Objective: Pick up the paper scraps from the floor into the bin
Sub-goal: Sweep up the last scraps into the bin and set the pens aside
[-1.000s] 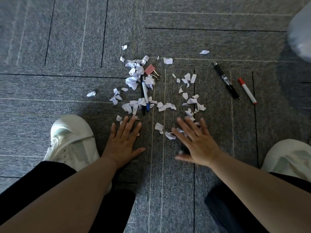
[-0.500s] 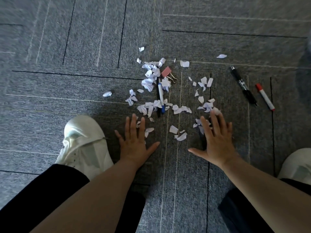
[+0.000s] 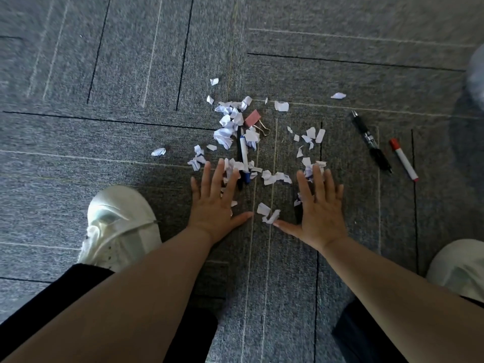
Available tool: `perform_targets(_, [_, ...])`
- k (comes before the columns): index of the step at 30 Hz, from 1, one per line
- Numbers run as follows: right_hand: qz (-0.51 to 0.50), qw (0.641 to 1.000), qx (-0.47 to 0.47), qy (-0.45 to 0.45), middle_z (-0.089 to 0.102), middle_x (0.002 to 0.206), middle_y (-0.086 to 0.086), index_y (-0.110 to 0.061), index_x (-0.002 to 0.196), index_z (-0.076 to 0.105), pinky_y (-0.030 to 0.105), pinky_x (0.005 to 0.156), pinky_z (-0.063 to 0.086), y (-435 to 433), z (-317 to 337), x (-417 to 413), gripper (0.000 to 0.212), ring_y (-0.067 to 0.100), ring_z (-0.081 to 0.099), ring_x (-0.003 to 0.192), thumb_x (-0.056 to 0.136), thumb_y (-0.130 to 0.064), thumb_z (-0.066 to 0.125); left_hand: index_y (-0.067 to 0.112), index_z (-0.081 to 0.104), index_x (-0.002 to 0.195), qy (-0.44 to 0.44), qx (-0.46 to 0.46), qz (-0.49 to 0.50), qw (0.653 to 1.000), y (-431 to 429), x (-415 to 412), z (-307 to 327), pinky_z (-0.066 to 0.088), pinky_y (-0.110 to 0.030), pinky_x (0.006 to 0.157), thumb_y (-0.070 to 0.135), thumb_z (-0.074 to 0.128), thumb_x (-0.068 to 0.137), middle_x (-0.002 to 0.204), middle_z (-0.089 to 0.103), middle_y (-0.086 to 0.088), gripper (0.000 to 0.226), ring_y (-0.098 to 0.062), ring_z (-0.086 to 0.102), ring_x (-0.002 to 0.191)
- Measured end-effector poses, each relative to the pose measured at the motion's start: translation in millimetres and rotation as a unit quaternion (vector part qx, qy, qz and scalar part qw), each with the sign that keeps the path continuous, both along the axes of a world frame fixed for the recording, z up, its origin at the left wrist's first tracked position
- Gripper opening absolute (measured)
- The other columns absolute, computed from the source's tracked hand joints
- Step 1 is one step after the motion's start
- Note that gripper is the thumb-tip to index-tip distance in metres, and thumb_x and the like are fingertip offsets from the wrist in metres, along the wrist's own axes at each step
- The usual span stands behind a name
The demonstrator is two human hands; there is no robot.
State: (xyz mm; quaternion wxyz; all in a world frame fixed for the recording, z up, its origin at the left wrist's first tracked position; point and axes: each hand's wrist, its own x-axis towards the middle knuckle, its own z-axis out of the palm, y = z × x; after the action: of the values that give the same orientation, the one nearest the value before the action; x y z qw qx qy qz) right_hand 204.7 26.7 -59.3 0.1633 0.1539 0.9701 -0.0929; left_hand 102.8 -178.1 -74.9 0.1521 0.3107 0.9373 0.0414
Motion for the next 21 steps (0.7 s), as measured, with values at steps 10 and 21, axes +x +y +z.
perform_targets(10, [-0.032, 0.999, -0.013, 0.025, -0.027, 0.151, 0.009, -0.029, 0.141, -0.024, 0.051, 0.109, -0.012, 14, -8, -71, 0.113, 0.032, -0.024, 0.137, 0.063, -0.085, 0.037, 0.014, 0.042, 0.123, 0.095, 0.13, -0.036, 0.986, 17, -20, -9, 0.049, -0.041, 0.083, 0.055, 0.038, 0.082, 0.107, 0.062, -0.014, 0.058, -0.025, 0.044, 0.101])
perform_targets(21, [0.237, 0.971, -0.041, -0.01, -0.003, 0.155, 0.008, -0.027, 0.147, 0.01, 0.051, 0.111, -0.002, 35, 0, -68, 0.098, 0.032, -0.007, 0.14, 0.068, -0.084, 0.021, 0.014, 0.048, 0.079, 0.061, 0.122, -0.052, 0.989, 9, -35, 0, 0.046, -0.027, 0.049, 0.045, 0.045, 0.077, 0.071, 0.059, -0.007, 0.031, -0.025, 0.055, 0.067])
